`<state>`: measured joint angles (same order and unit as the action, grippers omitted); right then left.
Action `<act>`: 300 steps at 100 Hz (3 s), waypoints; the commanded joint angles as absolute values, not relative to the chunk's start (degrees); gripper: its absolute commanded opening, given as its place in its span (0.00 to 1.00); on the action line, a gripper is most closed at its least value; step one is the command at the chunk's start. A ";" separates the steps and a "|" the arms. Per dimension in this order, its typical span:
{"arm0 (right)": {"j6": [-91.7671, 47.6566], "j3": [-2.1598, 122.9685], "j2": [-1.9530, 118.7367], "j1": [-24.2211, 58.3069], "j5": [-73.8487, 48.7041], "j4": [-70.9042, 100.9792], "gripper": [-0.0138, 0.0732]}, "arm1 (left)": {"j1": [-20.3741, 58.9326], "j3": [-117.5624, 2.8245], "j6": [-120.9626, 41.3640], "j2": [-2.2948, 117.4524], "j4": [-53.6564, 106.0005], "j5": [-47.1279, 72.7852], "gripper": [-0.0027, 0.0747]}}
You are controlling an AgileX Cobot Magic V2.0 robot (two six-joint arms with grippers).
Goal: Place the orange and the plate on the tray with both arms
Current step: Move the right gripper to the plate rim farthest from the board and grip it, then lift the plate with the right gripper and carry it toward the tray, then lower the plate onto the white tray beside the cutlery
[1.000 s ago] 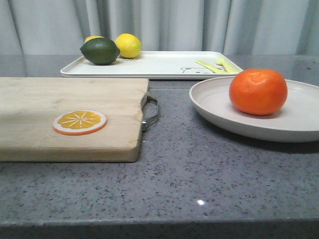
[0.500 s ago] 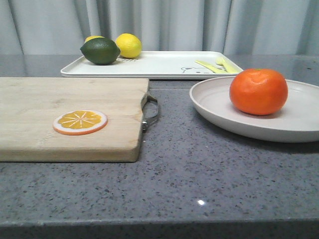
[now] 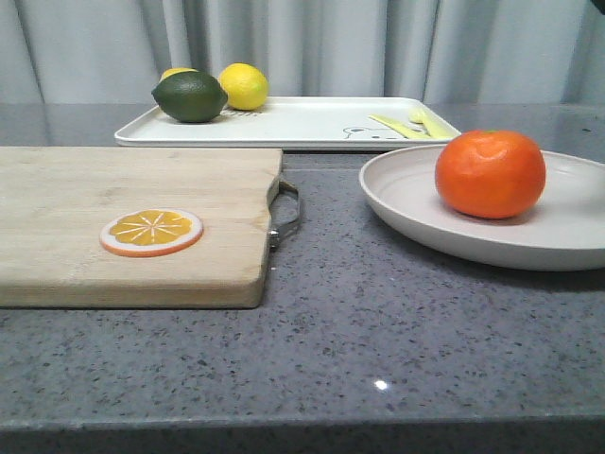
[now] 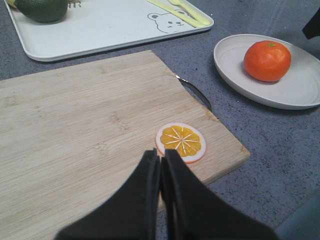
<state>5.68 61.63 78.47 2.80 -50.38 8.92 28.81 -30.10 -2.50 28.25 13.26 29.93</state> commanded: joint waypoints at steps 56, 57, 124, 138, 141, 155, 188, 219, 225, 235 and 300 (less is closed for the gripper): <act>4.91 64.24 85.25 2.87 -50.97 10.32 0.42 | 28.68 -31.72 -1.93 28.39 13.84 25.36 0.01; 4.91 64.24 85.25 2.87 -50.97 10.32 0.42 | 28.68 -31.72 -1.93 28.39 13.84 25.36 0.01; 4.91 66.96 84.35 2.77 -50.74 15.44 0.08 | 28.68 -31.72 -1.93 28.39 13.84 25.28 0.01; 3.79 71.45 84.50 2.77 -50.50 17.92 0.08 | 28.68 -31.72 -1.93 28.39 13.84 25.28 0.01; 3.40 72.52 84.80 2.77 -50.44 18.34 0.08 | 28.68 -31.72 -1.93 28.39 13.84 25.28 0.01; 2.07 79.08 88.24 2.77 -51.34 21.17 0.08 | 28.68 -31.72 -1.93 28.39 13.84 25.11 0.01; 0.93 99.43 102.60 3.51 -57.37 25.45 0.08 | 28.68 -31.72 -1.93 28.39 13.84 25.11 0.01; 0.98 120.40 116.88 6.47 -61.67 26.89 0.08 | 28.68 -31.72 -1.93 28.50 13.84 24.52 0.01; 0.98 124.73 119.34 6.76 -62.72 27.12 0.08 | 28.68 -31.72 -1.93 28.50 13.84 24.14 0.01; 0.98 131.12 123.56 6.83 -64.92 27.78 0.08 | 28.68 -31.72 -1.93 28.50 13.84 23.39 0.01; 1.05 142.28 134.73 6.83 -60.98 31.53 0.08 | 28.68 -31.72 -1.93 28.50 13.84 22.98 0.01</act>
